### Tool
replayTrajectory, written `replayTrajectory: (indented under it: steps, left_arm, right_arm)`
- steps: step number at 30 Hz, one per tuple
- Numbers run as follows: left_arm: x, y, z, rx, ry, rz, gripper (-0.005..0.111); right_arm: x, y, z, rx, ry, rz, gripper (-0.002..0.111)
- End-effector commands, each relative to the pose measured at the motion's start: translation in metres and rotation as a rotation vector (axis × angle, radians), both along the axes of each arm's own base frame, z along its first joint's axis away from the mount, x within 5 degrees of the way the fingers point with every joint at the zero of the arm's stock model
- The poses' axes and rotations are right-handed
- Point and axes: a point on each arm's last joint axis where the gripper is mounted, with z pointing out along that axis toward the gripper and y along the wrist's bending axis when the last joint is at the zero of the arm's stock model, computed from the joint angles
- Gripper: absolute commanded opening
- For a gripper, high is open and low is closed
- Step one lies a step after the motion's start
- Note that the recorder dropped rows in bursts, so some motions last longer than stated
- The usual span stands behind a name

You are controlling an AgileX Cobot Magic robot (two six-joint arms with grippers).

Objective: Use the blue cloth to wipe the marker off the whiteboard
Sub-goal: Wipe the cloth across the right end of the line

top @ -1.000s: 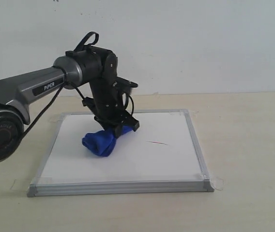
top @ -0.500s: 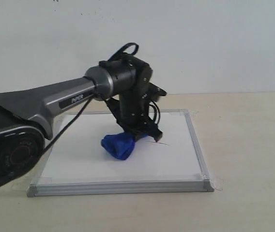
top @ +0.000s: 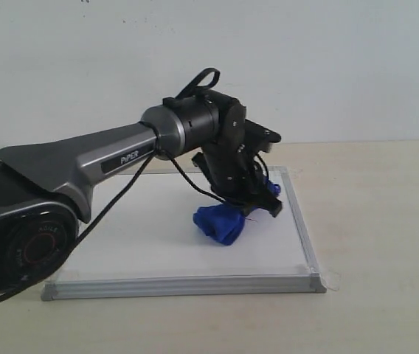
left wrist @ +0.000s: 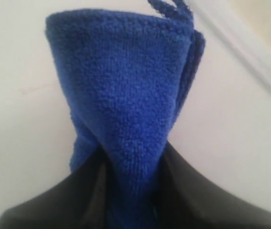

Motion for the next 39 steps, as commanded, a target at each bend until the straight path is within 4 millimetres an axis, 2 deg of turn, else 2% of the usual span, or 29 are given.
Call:
replayTrajectory:
  steps: [1, 5, 7, 11, 14, 18, 21, 25, 28, 30, 33, 36, 39]
  left_arm:
    - [0.003, -0.005, -0.002, -0.037, -0.038, 0.008, 0.004]
    - [0.007, 0.015, -0.014, 0.097, -0.005, 0.021, 0.004]
    - [0.013, 0.031, -0.017, 0.158, -0.008, 0.082, 0.004]
    - [0.021, 0.05, -0.017, 0.141, 0.006, 0.168, 0.004]
    - [0.017, 0.041, -0.022, 0.074, 0.055, 0.131, 0.004]
    - [0.001, 0.009, -0.035, 0.025, 0.102, 0.015, 0.004]
    - [-0.017, -0.017, -0.042, 0.05, 0.127, -0.091, 0.004]
    - [-0.036, -0.044, -0.039, 0.023, 0.154, -0.181, 0.004]
    - [-0.044, -0.056, -0.032, -0.048, 0.172, -0.238, 0.004]
    - [-0.045, -0.058, -0.031, -0.073, 0.183, -0.256, 0.004]
    - [-0.041, -0.052, -0.032, -0.021, 0.151, -0.256, 0.004]
    - [-0.025, -0.032, -0.032, 0.037, 0.104, -0.161, 0.004]
    - [-0.005, -0.003, -0.031, 0.111, 0.042, -0.038, 0.004]
  right_arm:
    - [0.0, 0.0, 0.001, -0.006, -0.01, -0.006, 0.001]
    - [0.0, 0.0, 0.001, -0.006, -0.01, -0.006, 0.001]
    - [0.0, 0.0, 0.001, -0.006, -0.01, -0.006, 0.001]
    - [0.0, 0.0, 0.001, -0.006, -0.01, -0.006, 0.001]
    - [0.0, 0.0, 0.001, -0.006, -0.01, -0.006, 0.001]
    - [0.0, 0.0, 0.001, -0.006, -0.01, -0.006, 0.001]
    - [0.0, 0.0, 0.001, -0.006, -0.01, -0.006, 0.001]
    - [0.0, 0.0, 0.001, -0.006, -0.01, -0.006, 0.001]
    - [0.0, 0.0, 0.001, -0.006, -0.01, -0.006, 0.001]
    - [0.0, 0.0, 0.001, -0.006, -0.01, -0.006, 0.001]
    - [0.0, 0.0, 0.001, -0.006, -0.01, -0.006, 0.001]
    - [0.0, 0.0, 0.001, -0.006, -0.01, -0.006, 0.001]
    - [0.0, 0.0, 0.001, -0.006, -0.01, -0.006, 0.001]
